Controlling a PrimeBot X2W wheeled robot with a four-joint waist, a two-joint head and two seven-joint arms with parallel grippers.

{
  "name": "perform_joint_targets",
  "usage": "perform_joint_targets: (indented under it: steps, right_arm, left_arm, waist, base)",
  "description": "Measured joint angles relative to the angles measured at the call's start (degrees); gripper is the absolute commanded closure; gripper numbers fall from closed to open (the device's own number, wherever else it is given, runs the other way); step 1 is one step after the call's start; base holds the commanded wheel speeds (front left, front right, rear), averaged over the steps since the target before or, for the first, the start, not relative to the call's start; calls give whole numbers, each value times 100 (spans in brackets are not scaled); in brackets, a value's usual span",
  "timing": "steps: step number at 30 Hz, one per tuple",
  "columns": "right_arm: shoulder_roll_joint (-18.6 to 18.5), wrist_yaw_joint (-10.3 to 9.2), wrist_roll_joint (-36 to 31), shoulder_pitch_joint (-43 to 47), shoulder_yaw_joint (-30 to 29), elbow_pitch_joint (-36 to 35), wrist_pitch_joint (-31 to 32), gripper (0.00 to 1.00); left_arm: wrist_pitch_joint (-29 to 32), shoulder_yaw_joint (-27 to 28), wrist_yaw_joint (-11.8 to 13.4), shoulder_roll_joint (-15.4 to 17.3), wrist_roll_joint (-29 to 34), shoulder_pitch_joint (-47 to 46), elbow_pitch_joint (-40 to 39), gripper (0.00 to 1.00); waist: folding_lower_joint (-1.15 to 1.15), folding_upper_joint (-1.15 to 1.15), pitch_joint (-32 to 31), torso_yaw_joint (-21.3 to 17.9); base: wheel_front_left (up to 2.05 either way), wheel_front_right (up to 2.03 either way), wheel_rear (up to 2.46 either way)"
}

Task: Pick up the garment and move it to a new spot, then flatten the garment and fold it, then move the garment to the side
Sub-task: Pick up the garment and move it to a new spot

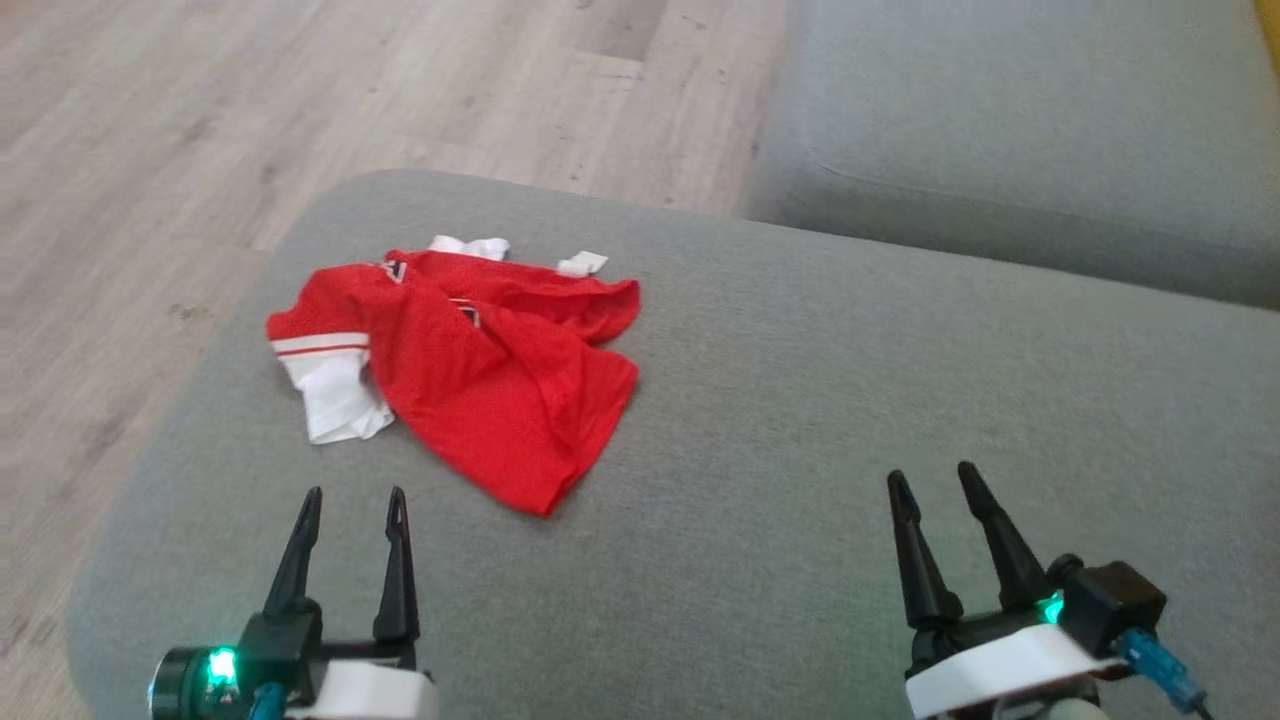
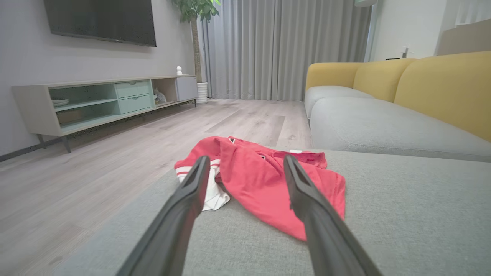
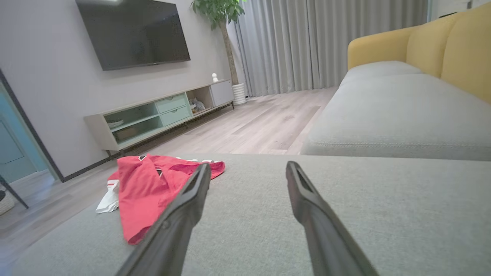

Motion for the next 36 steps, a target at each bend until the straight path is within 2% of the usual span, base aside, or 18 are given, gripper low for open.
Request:
perform_joint_targets:
  steps: [8, 15, 19, 22, 26, 30, 32, 36]
  right_arm:
    - [0, 1, 74, -6, 162, 7, 0, 0]
    - [-1, 0, 137, -27, 324, 20, 0, 0]
    - [-1, 1, 141, -28, 349, 18, 0, 0]
    - [-2, 0, 73, -42, 328, -26, 0, 0]
    - [-4, 1, -197, -352, 377, -91, 0, 0]
    - [-8, 0, -361, -954, 383, -210, -1, 0]
    - [-10, 0, -372, -1180, 347, -276, -1, 0]
    - [-21, 1, -445, -1346, 278, -382, -1, 0]
  left_arm:
    - [0, 112, -5, 58, 0, 197, 7, 0]
    - [0, 230, -14, 75, -40, 199, -57, 0]
    - [53, 316, -221, 244, -181, 114, -60, 0]
    - [578, 169, -548, 502, -185, -421, -56, 0]
    - [1525, -126, -871, 901, -179, -1795, -48, 0]
    - [2348, -490, -973, 1337, -297, -3138, 192, 0]
    - [2819, -977, -973, 1579, -533, -3644, 454, 0]
    - [3392, -1863, -1017, 1947, -1234, -4343, 895, 0]
  waist:
    - [0, 0, -66, 231]
    - [0, 0, -13, 79]
    - [0, 0, 63, -75]
    - [0, 0, 209, -170]
    - [1, 0, 562, -324]
    - [2, 0, 1015, -538]
    - [2, 0, 1249, -653]
    - [3, 0, 1681, -911]
  base:
    - [0, 0, 0]
    - [0, 0, 0]
    - [0, 0, 0]
    - [0, 0, 0]
    - [0, 0, 0]
    - [0, 0, 0]
    - [0, 0, 0]
    - [0, 0, 0]
